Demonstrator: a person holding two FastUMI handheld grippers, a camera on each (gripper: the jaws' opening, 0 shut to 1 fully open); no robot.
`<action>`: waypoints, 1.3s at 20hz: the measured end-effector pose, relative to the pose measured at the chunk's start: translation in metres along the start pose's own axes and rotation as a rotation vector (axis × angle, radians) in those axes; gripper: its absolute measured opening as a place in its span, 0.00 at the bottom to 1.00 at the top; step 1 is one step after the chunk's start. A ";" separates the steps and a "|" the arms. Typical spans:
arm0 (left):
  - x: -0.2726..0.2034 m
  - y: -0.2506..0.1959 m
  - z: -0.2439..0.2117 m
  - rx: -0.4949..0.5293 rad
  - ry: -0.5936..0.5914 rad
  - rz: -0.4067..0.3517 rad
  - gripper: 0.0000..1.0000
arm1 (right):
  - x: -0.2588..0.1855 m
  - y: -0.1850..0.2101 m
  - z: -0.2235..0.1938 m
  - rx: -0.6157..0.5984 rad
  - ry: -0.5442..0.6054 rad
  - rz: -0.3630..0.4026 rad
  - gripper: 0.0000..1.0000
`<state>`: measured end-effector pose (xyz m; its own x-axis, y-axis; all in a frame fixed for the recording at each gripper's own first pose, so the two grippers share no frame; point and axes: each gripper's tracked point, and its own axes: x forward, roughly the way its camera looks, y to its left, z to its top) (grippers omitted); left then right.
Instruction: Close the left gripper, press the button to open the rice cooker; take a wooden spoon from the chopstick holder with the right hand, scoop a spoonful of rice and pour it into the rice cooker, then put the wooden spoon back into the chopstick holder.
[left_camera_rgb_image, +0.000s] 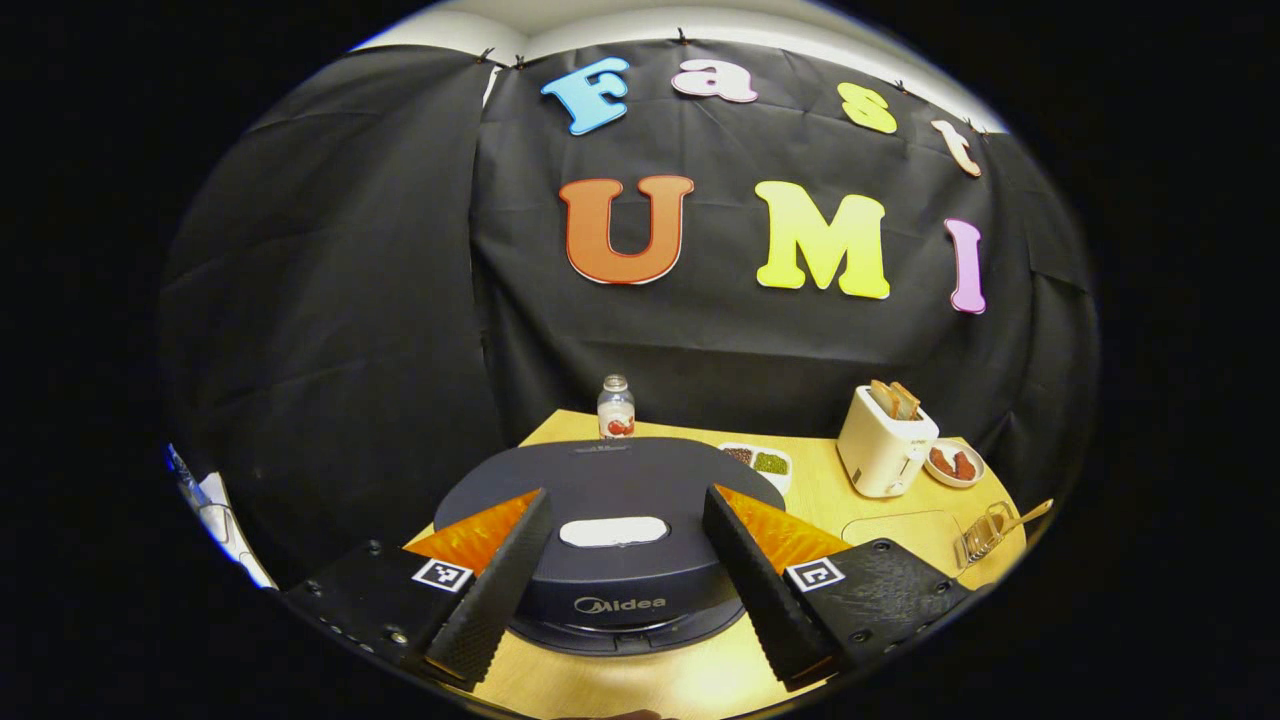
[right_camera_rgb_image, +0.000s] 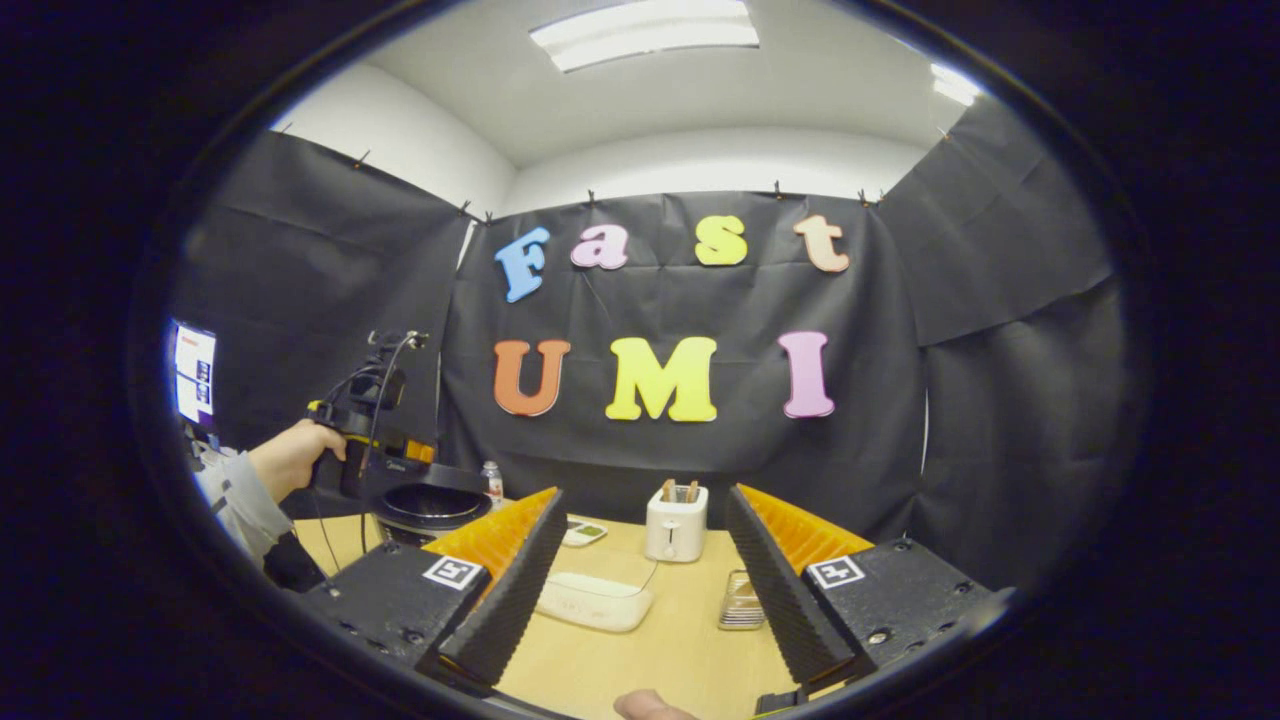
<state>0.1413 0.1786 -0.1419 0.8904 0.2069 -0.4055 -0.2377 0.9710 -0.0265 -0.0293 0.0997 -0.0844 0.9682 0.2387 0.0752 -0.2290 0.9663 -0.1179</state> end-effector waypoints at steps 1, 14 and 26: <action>-0.001 0.000 -0.003 0.004 -0.006 -0.005 0.99 | 0.001 0.000 0.001 -0.007 -0.003 0.003 1.00; 0.004 -0.003 -0.057 0.038 -0.060 0.011 0.98 | 0.022 0.002 -0.031 0.059 0.100 0.051 1.00; 0.003 -0.004 -0.058 0.033 -0.250 0.017 0.98 | 0.026 -0.012 -0.041 0.078 0.119 0.018 1.00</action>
<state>0.1219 0.1679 -0.1961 0.9555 0.2430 -0.1673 -0.2448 0.9695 0.0096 0.0027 0.0905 -0.1214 0.9678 0.2478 -0.0448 -0.2495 0.9675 -0.0400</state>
